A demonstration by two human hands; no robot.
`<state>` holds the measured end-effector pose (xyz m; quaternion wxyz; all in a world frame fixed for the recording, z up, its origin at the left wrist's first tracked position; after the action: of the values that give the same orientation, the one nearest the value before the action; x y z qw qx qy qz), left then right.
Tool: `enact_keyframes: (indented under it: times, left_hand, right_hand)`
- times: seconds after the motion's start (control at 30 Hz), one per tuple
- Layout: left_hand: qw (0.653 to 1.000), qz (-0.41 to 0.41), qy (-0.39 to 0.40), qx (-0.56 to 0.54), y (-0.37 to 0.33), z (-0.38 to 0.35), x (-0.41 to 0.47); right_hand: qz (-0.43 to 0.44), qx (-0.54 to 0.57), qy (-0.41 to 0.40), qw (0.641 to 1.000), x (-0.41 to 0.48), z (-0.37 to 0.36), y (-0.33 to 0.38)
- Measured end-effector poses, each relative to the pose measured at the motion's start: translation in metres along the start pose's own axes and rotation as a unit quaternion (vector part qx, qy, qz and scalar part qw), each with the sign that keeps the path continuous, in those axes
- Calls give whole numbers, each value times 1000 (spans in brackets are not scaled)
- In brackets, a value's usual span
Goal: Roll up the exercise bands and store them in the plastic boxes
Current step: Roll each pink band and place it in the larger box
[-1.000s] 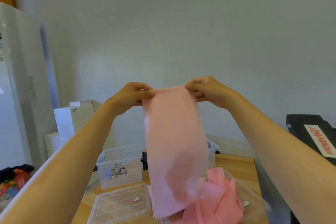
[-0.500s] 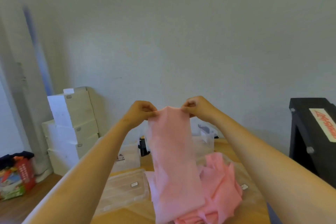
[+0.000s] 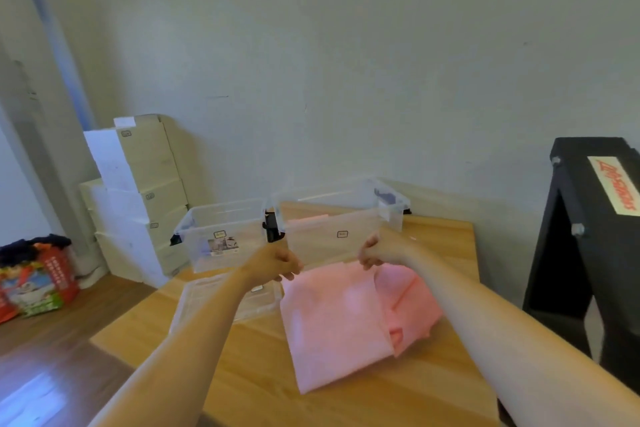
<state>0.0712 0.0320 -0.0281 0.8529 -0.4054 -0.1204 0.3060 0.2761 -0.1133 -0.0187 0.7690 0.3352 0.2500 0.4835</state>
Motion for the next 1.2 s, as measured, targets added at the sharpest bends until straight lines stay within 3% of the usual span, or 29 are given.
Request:
enact_keyframes:
  times: [0.1, 0.33, 0.47, 0.57, 0.87, 1.03, 1.2]
  left_hand:
    - [999, 27, -41, 13, 32, -21, 20]
    - [987, 44, -155, -6, 86, -49, 50]
    - [988, 41, -140, -43, 87, -45, 56]
    - [989, 30, -126, -71, 81, -34, 54]
    - [970, -108, -160, -150, -40, 49, 48]
    - [961, -168, -105, -195, -125, 97, 34]
    - [963, -203, -83, -159, -166, 110, 18]
  right_hand:
    - [21, -88, -49, 995, 17, -19, -13]
    - [39, -129, -51, 990, 61, -69, -21]
    - [25, -153, -69, 986, 72, -79, -23]
    - [32, -90, -96, 991, 75, -74, -20]
    - [118, 143, -172, 967, 59, 22, 67]
    - [170, 134, -213, 953, 26, 90, 134]
    - [210, 121, -209, 947, -7, 123, 161]
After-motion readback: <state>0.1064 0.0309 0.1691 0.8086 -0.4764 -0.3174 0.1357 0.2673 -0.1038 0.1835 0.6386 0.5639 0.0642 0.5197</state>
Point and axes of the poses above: each hand's wrist, its own x-axis towards the middle knuckle, its own z-axis out of the back of the hand, y = z × x, the point moved 3 cm from there along x, towards the middle knuckle, and after that the axes turned 1 degree about z, right-handed, at the moved point
